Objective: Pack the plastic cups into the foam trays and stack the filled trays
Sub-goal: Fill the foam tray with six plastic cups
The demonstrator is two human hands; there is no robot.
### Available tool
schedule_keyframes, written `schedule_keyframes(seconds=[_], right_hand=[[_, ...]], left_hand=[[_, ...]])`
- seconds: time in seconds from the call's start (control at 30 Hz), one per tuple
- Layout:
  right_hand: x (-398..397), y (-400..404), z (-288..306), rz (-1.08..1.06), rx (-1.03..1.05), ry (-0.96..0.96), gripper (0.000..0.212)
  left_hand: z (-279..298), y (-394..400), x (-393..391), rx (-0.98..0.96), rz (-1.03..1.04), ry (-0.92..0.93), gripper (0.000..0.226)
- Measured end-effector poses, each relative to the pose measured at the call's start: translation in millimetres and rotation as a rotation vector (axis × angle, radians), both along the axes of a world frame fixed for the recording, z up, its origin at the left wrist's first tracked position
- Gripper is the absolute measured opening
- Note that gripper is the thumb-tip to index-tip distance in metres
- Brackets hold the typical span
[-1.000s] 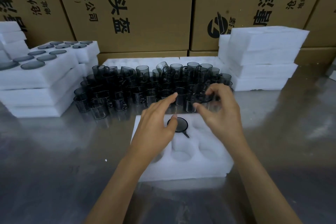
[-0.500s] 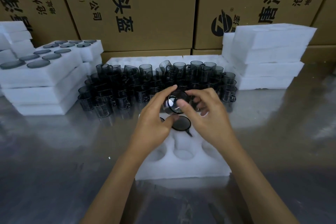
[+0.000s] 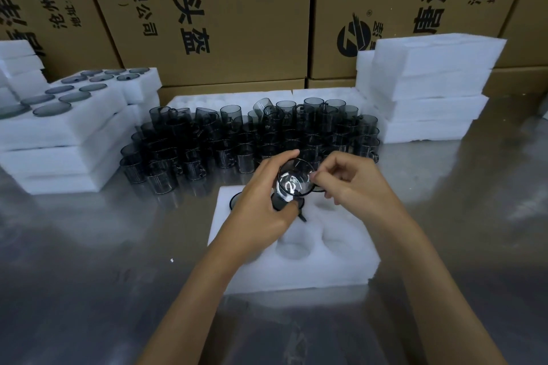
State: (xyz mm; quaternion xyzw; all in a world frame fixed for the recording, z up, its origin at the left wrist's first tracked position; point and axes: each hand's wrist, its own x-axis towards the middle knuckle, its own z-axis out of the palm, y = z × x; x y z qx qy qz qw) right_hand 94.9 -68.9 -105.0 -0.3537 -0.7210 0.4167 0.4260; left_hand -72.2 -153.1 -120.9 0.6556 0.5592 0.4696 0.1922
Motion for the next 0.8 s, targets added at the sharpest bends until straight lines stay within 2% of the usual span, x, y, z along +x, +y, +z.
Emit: schedule_keyframes(seconds=[0.07, 0.3, 0.5, 0.63, 0.8], right_hand=[[7, 1, 1, -0.008, -0.029, 0.008, 0.017], [30, 2, -4, -0.047, -0.088, 0.011, 0.021], [36, 6, -4, -0.008, -0.148, 0.043, 0.017], [42, 10, -4, 0.01, -0.173, 0.029, 0.014], [44, 10, -4, 0.002, -0.163, 0.012, 0.014]], left_hand=[[-3, 2, 5, 0.005, -0.011, -0.015, 0.076], [-6, 10, 20, -0.102, -0.012, 0.153, 0.075], [-7, 17, 24, -0.098, 0.016, 0.207, 0.061], [-8, 17, 26, -0.052, -0.008, 0.216, 0.069], [-9, 20, 27, -0.01, 0.035, 0.209, 0.041]])
